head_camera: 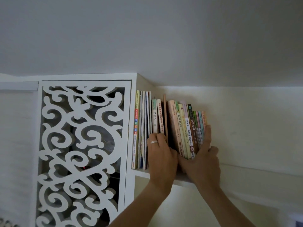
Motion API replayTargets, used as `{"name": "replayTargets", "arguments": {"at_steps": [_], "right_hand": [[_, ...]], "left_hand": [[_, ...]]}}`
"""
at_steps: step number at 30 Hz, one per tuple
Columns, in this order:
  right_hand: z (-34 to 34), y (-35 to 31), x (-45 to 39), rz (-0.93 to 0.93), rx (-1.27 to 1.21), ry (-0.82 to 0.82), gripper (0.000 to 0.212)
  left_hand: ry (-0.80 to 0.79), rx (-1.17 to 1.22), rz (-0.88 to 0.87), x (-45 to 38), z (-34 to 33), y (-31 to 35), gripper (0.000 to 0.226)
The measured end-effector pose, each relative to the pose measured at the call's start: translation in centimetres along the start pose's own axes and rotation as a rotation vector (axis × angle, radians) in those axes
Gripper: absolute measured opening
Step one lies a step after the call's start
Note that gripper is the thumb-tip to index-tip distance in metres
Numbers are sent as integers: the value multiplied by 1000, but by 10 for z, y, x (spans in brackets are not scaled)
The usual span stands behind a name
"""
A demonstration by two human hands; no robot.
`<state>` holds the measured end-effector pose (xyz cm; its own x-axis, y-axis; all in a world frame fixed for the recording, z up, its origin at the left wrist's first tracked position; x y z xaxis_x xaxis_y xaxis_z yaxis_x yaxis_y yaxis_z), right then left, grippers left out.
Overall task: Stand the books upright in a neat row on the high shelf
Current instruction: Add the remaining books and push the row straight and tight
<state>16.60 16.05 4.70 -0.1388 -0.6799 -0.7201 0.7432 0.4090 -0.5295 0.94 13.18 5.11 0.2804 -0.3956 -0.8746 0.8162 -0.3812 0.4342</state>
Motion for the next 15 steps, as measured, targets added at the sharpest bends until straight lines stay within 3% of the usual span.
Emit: {"name": "replayTargets", "arguments": {"at_steps": [3, 7, 15], "right_hand": [[3, 5, -3, -37, -67, 17, 141], [5, 7, -4, -71, -117, 28, 144], [10, 4, 0, -58, -163, 39, 139]], "left_hand": [[6, 86, 42, 1, 6, 2, 29], [-12, 14, 93, 4, 1, 9, 38], [-76, 12, 172, 8, -16, 21, 24]]}}
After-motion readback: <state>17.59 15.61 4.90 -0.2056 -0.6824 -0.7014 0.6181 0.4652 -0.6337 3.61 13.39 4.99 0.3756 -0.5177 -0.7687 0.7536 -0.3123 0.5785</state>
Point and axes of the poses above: each hand's wrist, its own x-axis away from the middle knuckle, its own z-axis out of the back of the hand, y = z × x, the point moved 7 cm from there along -x, towards the middle knuckle, and after that the axes turned 7 degrees about -y, right-handed, at the moved point
